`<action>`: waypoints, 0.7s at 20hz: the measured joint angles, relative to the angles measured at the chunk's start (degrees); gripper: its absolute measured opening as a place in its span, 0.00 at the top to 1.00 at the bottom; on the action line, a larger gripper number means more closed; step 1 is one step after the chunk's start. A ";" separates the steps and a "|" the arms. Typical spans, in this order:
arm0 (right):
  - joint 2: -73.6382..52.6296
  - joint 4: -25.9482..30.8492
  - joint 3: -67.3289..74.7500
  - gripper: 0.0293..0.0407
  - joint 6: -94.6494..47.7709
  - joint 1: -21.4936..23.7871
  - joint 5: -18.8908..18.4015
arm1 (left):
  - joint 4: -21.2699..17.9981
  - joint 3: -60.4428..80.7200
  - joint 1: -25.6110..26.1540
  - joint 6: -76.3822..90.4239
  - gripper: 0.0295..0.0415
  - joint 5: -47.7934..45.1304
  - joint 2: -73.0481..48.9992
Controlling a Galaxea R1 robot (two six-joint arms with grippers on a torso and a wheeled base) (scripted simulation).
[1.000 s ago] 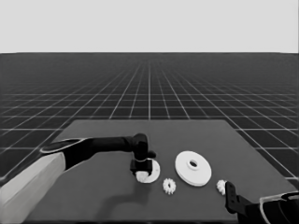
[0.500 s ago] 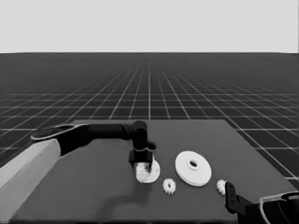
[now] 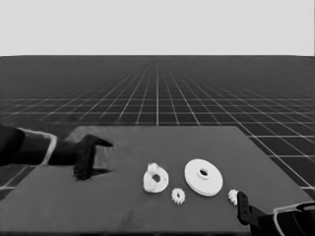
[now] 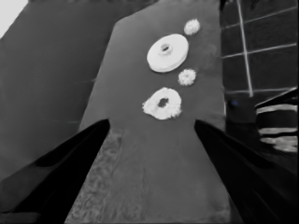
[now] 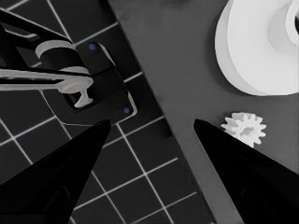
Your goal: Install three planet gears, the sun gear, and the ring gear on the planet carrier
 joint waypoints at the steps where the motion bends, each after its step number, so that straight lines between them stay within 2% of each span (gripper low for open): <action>1: 0.00 0.00 0.00 0.19 0.00 0.00 0.00 | 0.34 2.94 -1.13 7.29 0.22 -2.54 -4.15; 6: 0.00 0.00 0.00 0.19 0.00 0.00 0.00 | 0.79 6.82 -2.63 16.97 0.25 -5.92 -9.45; 7: 1.41 14.57 -9.78 0.09 16.92 11.15 -3.83 | 0.80 6.94 -2.68 17.27 0.25 -6.02 -9.61; 8: 4.62 21.26 -18.80 0.12 26.09 15.56 -8.12 | 0.81 7.01 -2.71 17.45 0.25 -6.08 -9.70; 10: 9.31 26.35 -29.31 0.18 33.96 17.68 -12.59 | 0.82 7.07 -2.74 17.61 0.25 -6.14 -9.78; 14: 12.18 28.56 -35.24 0.19 37.24 18.19 -14.70 | 0.82 7.10 -2.75 17.69 0.25 -6.17 -9.82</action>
